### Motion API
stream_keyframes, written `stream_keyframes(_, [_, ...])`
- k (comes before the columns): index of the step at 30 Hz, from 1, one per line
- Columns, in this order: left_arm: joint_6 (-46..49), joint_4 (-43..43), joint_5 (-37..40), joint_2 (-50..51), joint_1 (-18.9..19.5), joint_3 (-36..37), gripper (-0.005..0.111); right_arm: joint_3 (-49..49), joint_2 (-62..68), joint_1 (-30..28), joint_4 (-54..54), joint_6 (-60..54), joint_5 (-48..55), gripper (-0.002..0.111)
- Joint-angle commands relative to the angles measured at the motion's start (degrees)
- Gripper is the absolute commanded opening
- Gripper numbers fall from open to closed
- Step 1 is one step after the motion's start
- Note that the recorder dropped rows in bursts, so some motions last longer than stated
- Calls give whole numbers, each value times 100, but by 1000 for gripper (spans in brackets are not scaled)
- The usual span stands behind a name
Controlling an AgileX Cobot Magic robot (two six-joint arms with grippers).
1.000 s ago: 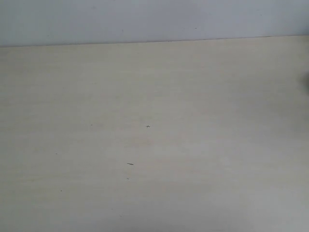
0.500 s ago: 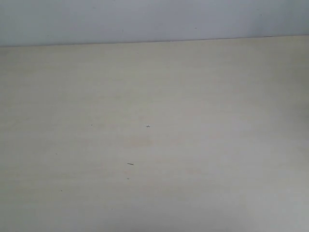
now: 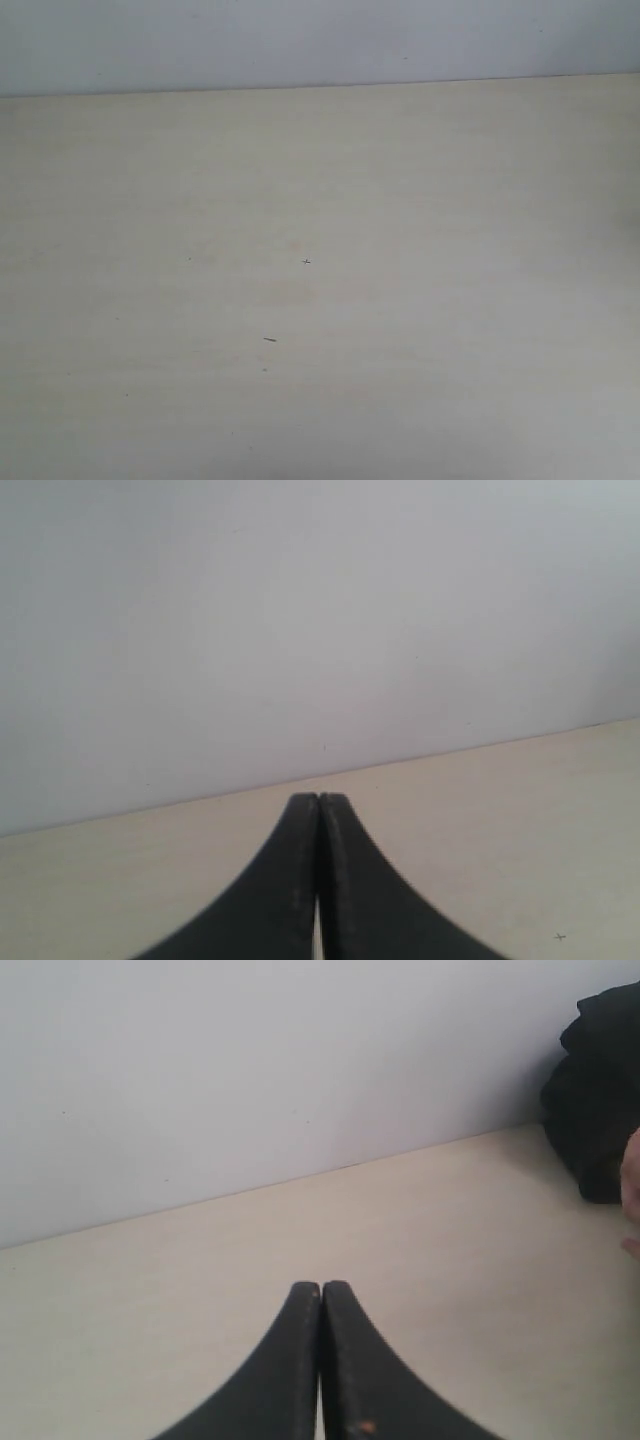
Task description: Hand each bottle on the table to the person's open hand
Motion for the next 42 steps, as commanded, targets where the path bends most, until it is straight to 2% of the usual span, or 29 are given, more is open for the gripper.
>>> stream_keyframes(1, [8,-2,21,-37,21,18,0,24,-37,-16,19,-24,-23,0])
stream_keyframes(3, [-617,705,113,-37,21,18,0,24,-37,-16,19,-24,-23,0])
stream_keyframes(4, [-1458,1677,113,-37,21,18,0,24,-37,-16,19,-24,-23,0])
stream_keyframes(5, [-1894,2176,113,-37,21,18,0,24,-37,-16,19,-24,-23,0])
stream_keyframes(6, [-2062,2303,113,-37,21,18,0,24,-37,-16,19,-24,-23,0])
stream_keyframes(42, [-2247,2244,113,-37,21,18,0,24,-37,49,19,-24,-24,0])
